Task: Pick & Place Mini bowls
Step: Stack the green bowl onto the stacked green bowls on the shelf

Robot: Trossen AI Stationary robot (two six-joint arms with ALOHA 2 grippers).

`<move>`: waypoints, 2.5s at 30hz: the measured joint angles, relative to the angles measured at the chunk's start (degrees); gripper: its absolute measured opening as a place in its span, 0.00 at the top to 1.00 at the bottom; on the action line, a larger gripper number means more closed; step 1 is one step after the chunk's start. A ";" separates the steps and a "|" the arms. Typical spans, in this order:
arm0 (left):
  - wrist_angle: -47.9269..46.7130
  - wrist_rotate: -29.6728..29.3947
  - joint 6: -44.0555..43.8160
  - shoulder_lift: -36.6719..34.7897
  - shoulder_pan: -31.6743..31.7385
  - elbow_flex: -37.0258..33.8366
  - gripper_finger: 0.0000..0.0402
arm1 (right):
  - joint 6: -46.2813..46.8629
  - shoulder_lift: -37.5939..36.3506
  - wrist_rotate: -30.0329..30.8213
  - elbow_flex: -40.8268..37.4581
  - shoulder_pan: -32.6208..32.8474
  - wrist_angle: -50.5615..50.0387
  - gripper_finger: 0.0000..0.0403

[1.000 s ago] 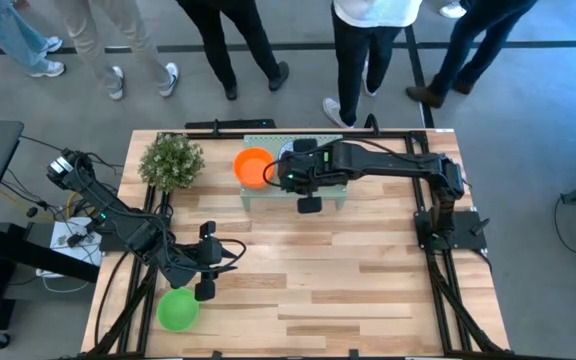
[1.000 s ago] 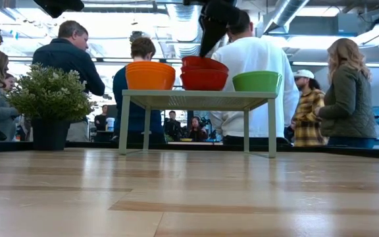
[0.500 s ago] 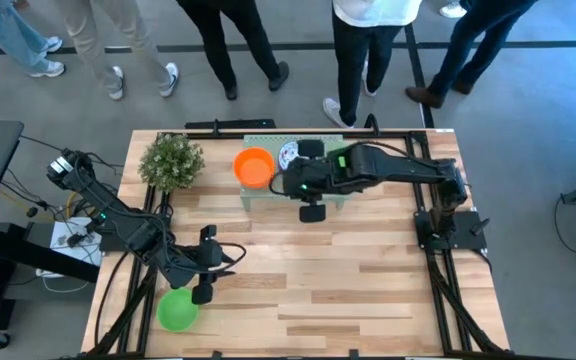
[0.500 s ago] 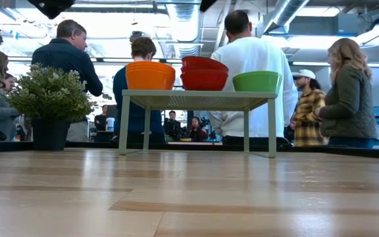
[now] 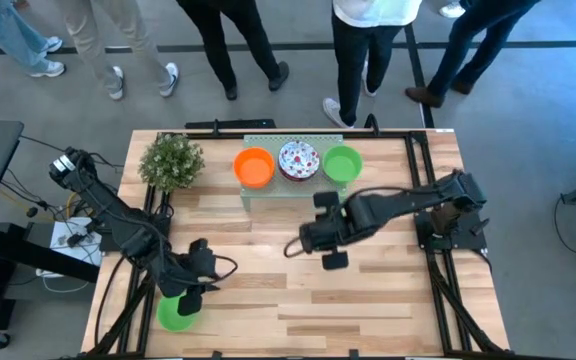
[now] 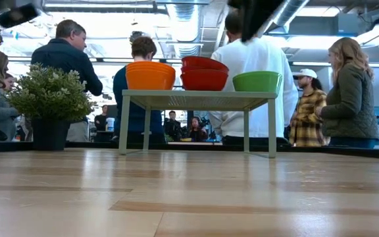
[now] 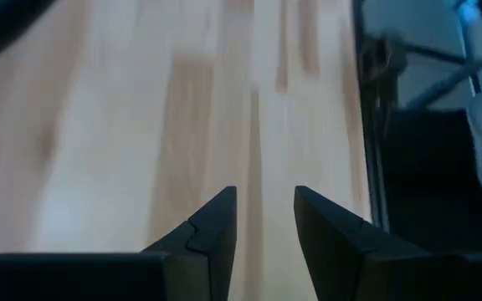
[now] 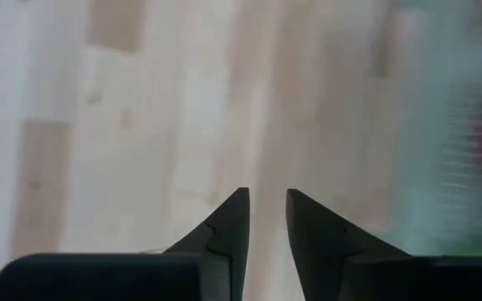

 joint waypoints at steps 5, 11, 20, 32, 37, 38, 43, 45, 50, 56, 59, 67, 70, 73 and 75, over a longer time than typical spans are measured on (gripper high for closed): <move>-1.38 7.55 -21.17 1.96 -3.25 -1.77 0.70 | 0.24 -6.38 -7.92 -18.28 1.04 15.41 0.81; -1.45 20.10 -47.14 8.25 -6.57 -4.63 0.70 | 2.14 -16.66 -8.36 -36.12 1.07 35.42 0.81; 3.25 27.32 -53.90 15.38 -6.28 -4.68 0.70 | 2.11 -20.96 -8.35 -49.73 0.95 58.28 0.81; 3.75 23.58 -55.09 15.56 -5.67 -4.69 0.71 | -1.53 -20.43 -8.40 -49.71 -3.49 60.24 0.81; 3.93 22.46 -56.10 18.07 -5.62 -4.70 0.75 | -1.53 -20.42 -8.40 -49.71 -6.25 61.50 0.81; 3.95 22.60 -56.20 18.92 -5.64 -4.70 0.75 | -1.53 -20.42 -8.40 -49.71 -6.77 62.07 0.81; 3.97 25.16 -55.52 22.17 -5.77 -4.70 0.77 | -3.23 -20.42 -8.47 -49.71 -9.12 68.78 0.81; 4.15 25.57 -52.92 22.63 -6.14 -4.70 0.78 | -6.94 -20.42 -8.73 -49.71 -9.53 71.98 0.81; 4.28 25.85 -46.46 21.69 -6.37 -4.69 0.89 | -16.57 -18.84 -20.51 -49.71 -8.55 78.56 0.81; 4.77 19.59 -35.18 18.85 -5.91 -2.84 0.97 | -31.87 -11.93 -29.37 -49.69 -5.09 91.75 0.81; 4.87 16.97 -28.29 18.24 -4.70 -1.39 0.98 | -32.40 -7.40 -29.30 -48.03 -3.68 95.69 0.81; 4.77 16.12 -7.20 18.27 1.54 -0.33 0.98 | -28.50 1.10 -29.54 -34.79 -1.29 84.48 0.76; 4.79 16.10 2.71 18.29 3.79 -0.26 0.98 | -28.45 4.44 -29.52 -28.80 -0.11 76.17 0.70; 5.04 14.30 12.66 18.29 5.47 -0.16 0.98 | -28.36 8.08 -29.45 -24.21 1.05 71.15 0.62; 5.07 13.44 18.72 18.29 6.48 -0.17 0.98 | -28.30 9.92 -29.06 -22.44 1.52 69.56 0.58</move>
